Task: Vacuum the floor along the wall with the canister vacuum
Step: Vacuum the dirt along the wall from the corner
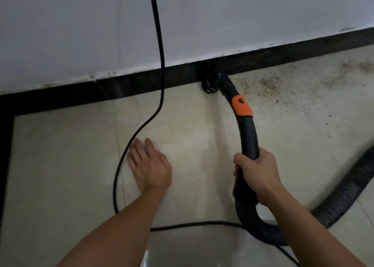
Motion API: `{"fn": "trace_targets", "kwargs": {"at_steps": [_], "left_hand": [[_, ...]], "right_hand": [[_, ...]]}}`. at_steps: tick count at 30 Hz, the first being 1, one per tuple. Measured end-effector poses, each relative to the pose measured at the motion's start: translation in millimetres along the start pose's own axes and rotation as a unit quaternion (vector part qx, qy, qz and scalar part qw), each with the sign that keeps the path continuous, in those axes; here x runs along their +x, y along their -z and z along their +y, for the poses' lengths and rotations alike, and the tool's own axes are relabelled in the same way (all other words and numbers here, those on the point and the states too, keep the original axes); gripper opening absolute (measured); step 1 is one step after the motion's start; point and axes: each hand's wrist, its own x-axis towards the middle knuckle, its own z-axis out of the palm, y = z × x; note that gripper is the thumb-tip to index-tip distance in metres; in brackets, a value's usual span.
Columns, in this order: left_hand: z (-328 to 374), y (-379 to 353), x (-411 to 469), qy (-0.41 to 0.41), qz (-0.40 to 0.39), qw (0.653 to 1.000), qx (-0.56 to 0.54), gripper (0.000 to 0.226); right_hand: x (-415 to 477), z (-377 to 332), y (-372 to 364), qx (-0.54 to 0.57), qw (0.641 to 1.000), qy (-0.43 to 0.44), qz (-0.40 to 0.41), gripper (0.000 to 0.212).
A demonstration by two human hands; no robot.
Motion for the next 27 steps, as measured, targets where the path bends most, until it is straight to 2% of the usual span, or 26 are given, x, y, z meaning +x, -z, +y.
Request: {"fn": "trace_targets", "kwargs": {"at_steps": [4,9,15,18,23,27], "left_hand": [[-0.9,-0.8,0.9,0.002,0.001,1.0,0.003,0.052],[0.1,2.1,0.3,-0.003,0.007,1.0,0.003,0.051],[1.6,3.7,2.0,-0.003,-0.001,1.0,-0.001,0.051],[0.4,4.0,0.8,-0.001,-0.005,1.0,-0.001,0.051],[0.5,-2.0,1.3,0.001,-0.001,1.0,-0.009,0.049],[0.5,-4.8,2.3,-0.003,0.003,1.0,-0.011,0.049]], "right_hand": [[-1.8,-1.1,-2.4,-0.016,1.0,0.003,0.003,0.012],[-12.3,-9.2,14.9,-0.114,0.99,0.034,-0.079,0.009],[-47.5,12.5,51.5,-0.216,0.975,0.031,-0.052,0.012],[-59.7,13.9,38.8,-0.258,0.962,0.046,-0.079,0.019],[-22.2,-8.9,-12.8,-0.247,0.965,0.088,-0.023,0.019],[-25.7,8.2,-29.3,-0.278,0.953,0.113,-0.03,0.021]]}}
